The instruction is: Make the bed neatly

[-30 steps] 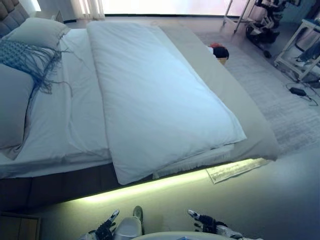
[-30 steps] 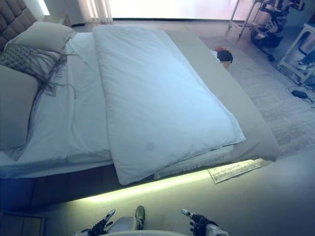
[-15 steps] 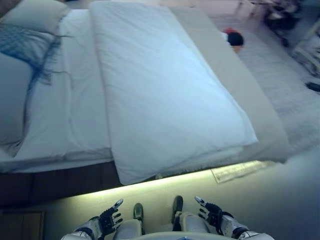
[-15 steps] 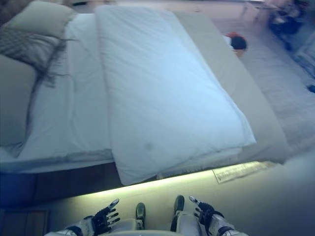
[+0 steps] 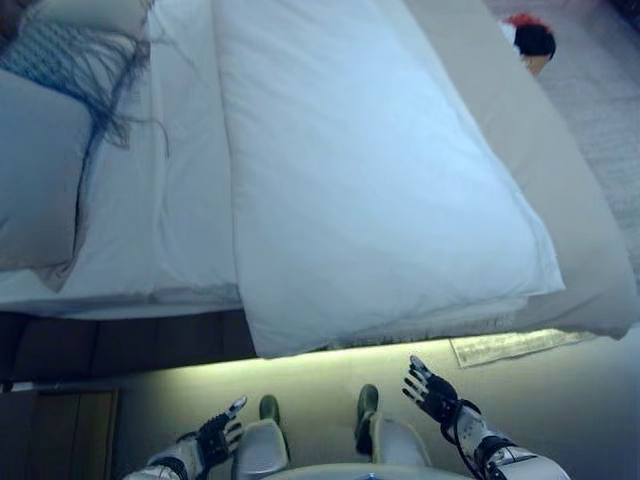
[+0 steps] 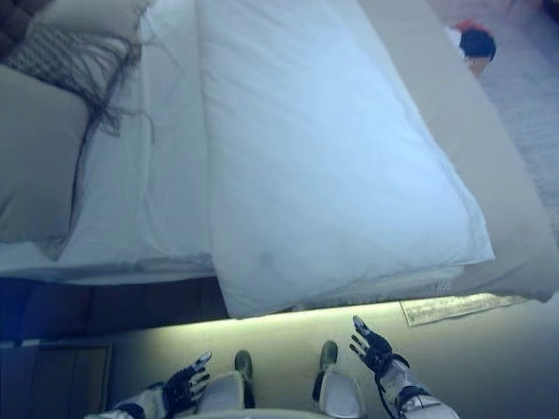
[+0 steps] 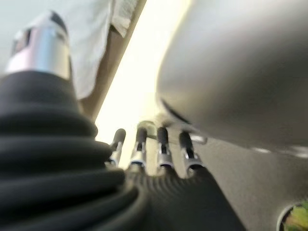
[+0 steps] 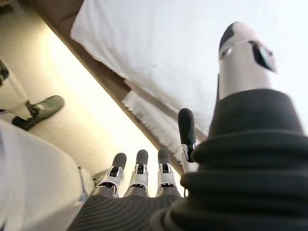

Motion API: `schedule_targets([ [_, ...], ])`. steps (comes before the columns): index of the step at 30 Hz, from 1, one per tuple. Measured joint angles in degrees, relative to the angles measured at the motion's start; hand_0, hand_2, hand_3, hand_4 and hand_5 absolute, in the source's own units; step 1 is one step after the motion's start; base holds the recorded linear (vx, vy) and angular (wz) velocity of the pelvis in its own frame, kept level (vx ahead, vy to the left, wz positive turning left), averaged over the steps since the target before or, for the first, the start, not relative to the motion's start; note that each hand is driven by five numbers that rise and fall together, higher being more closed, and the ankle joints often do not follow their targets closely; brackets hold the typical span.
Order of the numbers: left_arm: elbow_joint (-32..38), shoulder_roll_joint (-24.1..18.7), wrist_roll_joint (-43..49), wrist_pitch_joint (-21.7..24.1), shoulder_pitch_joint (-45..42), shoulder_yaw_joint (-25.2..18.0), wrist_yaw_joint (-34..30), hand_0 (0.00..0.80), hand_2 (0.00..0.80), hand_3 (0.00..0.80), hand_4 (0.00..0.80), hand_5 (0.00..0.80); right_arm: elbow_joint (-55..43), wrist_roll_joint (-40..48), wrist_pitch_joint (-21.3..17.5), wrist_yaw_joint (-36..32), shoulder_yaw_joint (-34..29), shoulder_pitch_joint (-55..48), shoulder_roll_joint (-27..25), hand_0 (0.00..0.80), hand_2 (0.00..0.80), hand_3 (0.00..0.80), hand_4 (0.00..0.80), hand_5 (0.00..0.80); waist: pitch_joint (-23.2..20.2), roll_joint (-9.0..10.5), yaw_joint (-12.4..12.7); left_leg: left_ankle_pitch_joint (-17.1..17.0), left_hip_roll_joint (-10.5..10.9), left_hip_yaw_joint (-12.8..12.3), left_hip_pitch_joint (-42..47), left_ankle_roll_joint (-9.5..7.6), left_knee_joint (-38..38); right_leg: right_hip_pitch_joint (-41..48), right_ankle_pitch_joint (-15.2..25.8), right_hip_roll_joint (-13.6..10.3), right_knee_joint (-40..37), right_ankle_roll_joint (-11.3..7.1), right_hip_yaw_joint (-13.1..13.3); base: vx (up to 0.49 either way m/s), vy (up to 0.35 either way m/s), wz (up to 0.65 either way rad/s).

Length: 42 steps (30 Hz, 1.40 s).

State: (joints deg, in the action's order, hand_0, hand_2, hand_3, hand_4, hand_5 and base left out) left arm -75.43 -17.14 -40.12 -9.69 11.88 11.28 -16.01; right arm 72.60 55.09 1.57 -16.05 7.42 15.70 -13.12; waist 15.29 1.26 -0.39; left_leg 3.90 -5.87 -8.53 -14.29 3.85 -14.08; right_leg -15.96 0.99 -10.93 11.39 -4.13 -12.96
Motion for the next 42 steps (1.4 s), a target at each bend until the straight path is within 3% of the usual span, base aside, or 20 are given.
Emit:
schedule_targets([
  [5,0.3,-0.1,-5.0,-0.1,6.8,-0.2,0.4,0.0,0.0,0.0,0.0,0.0,-0.1,4.4,-0.1,2.0,-0.1,12.4,-1.5,0.0,0.0,0.0,0.0,0.0,6.3,-2.08,0.0,2.7,-0.3,1.4,-11.9,-1.15,-10.6,-9.8,-0.9,-1.4,7.5,0.12,0.3,-0.143,-0.012,0.09],
  [13,2.4,-0.4,-10.9,-0.1,10.1,-0.8,0.7,0.0,0.0,0.0,0.0,0.0,-0.1,9.2,0.0,6.7,-0.7,22.4,-8.0,0.0,0.0,0.0,0.0,0.0,11.8,-3.49,1.3,3.2,-0.3,2.6,-23.0,-1.75,-17.7,-21.8,-2.7,-2.5,16.5,1.66,1.4,-0.075,0.013,0.03],
  [23,5.4,0.7,-15.9,0.1,10.8,-0.2,1.0,0.0,0.0,0.0,0.0,0.0,-0.2,12.1,0.4,7.2,-1.1,31.8,-14.7,0.0,0.0,0.0,0.0,0.0,13.4,-4.24,1.7,4.3,-0.4,4.5,-36.2,-1.78,-26.6,-35.0,-5.1,-3.7,26.5,2.96,1.9,-0.017,-0.001,0.05],
  [29,7.2,0.6,-17.5,0.8,10.8,-0.2,0.9,0.0,0.0,0.0,0.0,0.0,-0.5,12.1,0.6,7.0,-1.1,38.0,-19.6,0.0,0.0,0.0,0.0,0.0,13.9,-5.28,4.3,5.2,-0.3,5.7,-42.1,-1.43,-32.3,-41.2,-7.1,-4.4,33.4,3.61,2.8,0.004,0.007,0.03],
  [42,9.6,0.8,-19.5,3.4,5.2,-0.2,-1.8,0.0,0.0,0.0,0.0,0.0,-2.5,12.1,1.5,7.1,0.3,44.5,-22.8,0.0,0.0,0.0,0.0,0.0,14.3,-5.9,5.5,5.9,0.1,7.4,-48.6,-1.28,-39.8,-47.6,-7.8,-5.2,40.8,4.34,3.8,0.003,0.002,0.01],
])
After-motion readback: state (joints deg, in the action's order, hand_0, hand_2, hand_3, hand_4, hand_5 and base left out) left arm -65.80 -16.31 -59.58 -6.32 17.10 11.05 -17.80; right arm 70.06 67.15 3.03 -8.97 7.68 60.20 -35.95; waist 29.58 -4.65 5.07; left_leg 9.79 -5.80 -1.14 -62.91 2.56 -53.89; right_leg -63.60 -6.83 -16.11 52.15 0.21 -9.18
